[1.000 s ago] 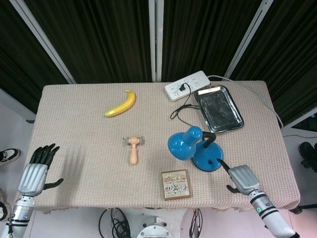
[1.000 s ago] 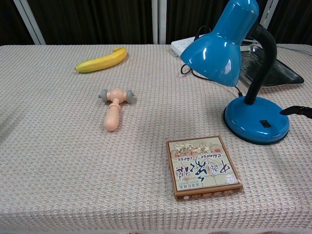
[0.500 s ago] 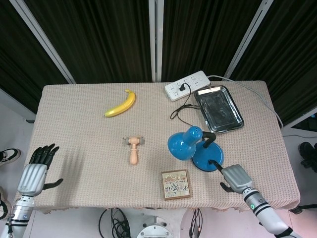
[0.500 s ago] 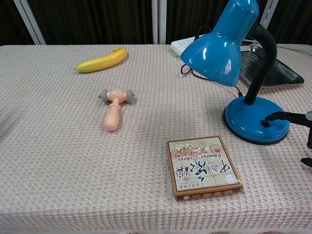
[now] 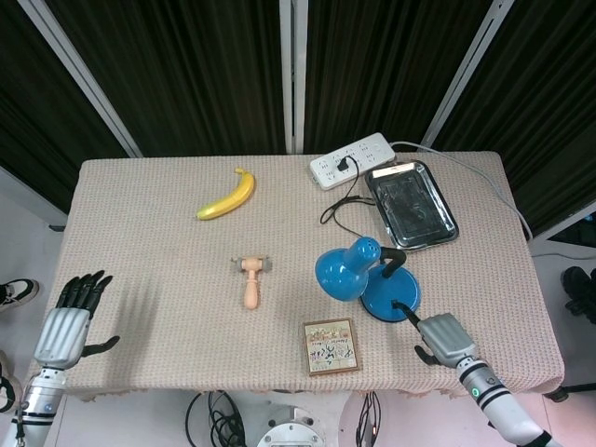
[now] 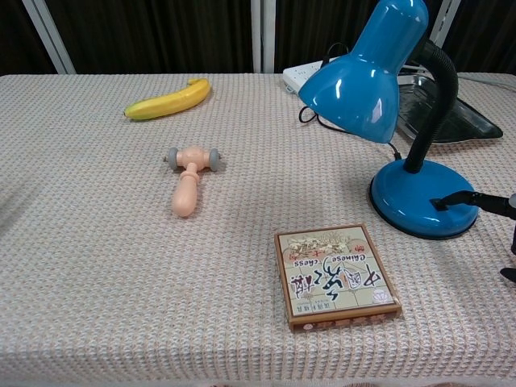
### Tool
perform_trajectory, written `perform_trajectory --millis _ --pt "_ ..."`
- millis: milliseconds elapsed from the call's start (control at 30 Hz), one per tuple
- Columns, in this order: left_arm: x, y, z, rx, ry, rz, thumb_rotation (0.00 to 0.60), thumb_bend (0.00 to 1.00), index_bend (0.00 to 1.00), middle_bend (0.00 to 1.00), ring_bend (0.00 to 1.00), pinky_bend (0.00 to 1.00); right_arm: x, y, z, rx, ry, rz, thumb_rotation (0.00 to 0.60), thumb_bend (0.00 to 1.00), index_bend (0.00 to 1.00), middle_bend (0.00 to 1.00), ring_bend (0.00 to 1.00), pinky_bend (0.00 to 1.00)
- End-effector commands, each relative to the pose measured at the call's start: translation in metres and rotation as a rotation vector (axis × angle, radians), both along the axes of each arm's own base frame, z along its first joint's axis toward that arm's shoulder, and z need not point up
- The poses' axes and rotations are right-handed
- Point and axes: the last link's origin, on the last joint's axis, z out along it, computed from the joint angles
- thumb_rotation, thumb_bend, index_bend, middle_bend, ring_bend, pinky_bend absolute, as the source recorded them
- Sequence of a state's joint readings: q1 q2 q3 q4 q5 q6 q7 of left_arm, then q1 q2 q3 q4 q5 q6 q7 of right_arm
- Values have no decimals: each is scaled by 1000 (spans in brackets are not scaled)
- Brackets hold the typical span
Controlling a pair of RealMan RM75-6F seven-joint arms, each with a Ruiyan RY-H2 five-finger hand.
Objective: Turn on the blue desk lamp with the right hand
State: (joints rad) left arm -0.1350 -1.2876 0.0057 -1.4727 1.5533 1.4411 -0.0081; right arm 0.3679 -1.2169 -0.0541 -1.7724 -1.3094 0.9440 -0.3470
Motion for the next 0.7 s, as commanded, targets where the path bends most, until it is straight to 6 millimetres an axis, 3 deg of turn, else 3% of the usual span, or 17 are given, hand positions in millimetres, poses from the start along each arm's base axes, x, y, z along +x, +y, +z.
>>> perform_trajectory --millis 33,533,700 --pt "-1 0 0 -1 0 2 600 11 84 30 0 0 -2 1 -3 12 4 -6 600 375 0 934 979 951" --pt "0 0 1 2 -5 -2 600 11 84 30 0 0 0 8 -3 12 -13 1 600 381 0 934 979 951" --pt "1 0 2 5 -5 -5 600 11 84 30 0 0 4 5 8 -82 -38 37 600 380 0 934 979 951"
